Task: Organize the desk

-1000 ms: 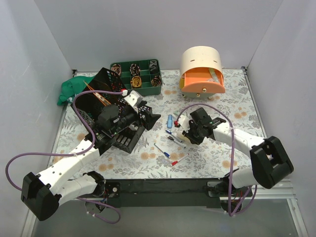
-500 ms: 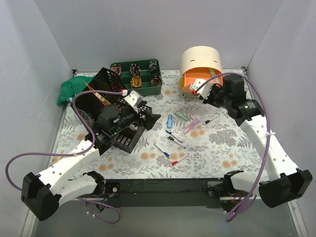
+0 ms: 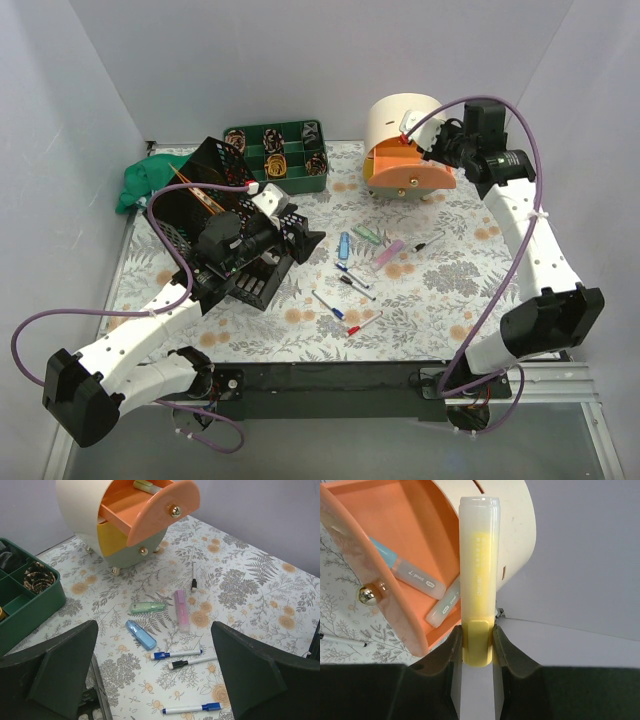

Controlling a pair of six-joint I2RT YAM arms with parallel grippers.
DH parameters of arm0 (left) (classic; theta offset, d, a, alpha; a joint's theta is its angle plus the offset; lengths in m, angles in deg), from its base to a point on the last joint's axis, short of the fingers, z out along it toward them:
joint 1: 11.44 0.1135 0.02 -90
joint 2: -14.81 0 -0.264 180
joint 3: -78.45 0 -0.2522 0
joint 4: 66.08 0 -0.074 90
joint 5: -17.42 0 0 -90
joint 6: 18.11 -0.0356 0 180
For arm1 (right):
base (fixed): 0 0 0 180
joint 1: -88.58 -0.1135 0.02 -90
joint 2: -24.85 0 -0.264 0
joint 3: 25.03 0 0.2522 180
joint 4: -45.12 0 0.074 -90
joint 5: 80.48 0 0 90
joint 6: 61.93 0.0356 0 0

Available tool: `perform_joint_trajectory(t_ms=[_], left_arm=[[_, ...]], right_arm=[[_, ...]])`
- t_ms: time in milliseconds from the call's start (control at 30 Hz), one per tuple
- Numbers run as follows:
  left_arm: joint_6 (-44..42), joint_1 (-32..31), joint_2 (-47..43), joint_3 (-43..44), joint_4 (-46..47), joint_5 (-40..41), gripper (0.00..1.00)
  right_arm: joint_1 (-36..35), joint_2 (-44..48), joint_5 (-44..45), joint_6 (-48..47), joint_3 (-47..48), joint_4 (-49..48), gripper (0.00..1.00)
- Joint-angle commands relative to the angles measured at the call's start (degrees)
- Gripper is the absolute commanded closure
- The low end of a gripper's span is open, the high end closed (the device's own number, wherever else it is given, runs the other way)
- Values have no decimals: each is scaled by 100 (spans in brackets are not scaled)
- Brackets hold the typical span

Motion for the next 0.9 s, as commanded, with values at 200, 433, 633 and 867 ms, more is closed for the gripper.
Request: perform_joint_trajectory(t_ms=[200, 433, 633, 867], left_arm=[[-105, 25, -129, 104, -62, 14, 2], [-123, 25, -94, 95, -71, 41, 2], [-114, 16, -76, 104, -71, 5, 2], [-114, 25, -111, 112, -80, -12, 2]], right_arm=[[186, -371, -443, -491, 226, 216, 80], [195, -687, -452, -482, 401, 295, 73], [186, -854, -364, -333, 700, 348, 55], [186, -723, -592, 88, 1051, 348, 48]])
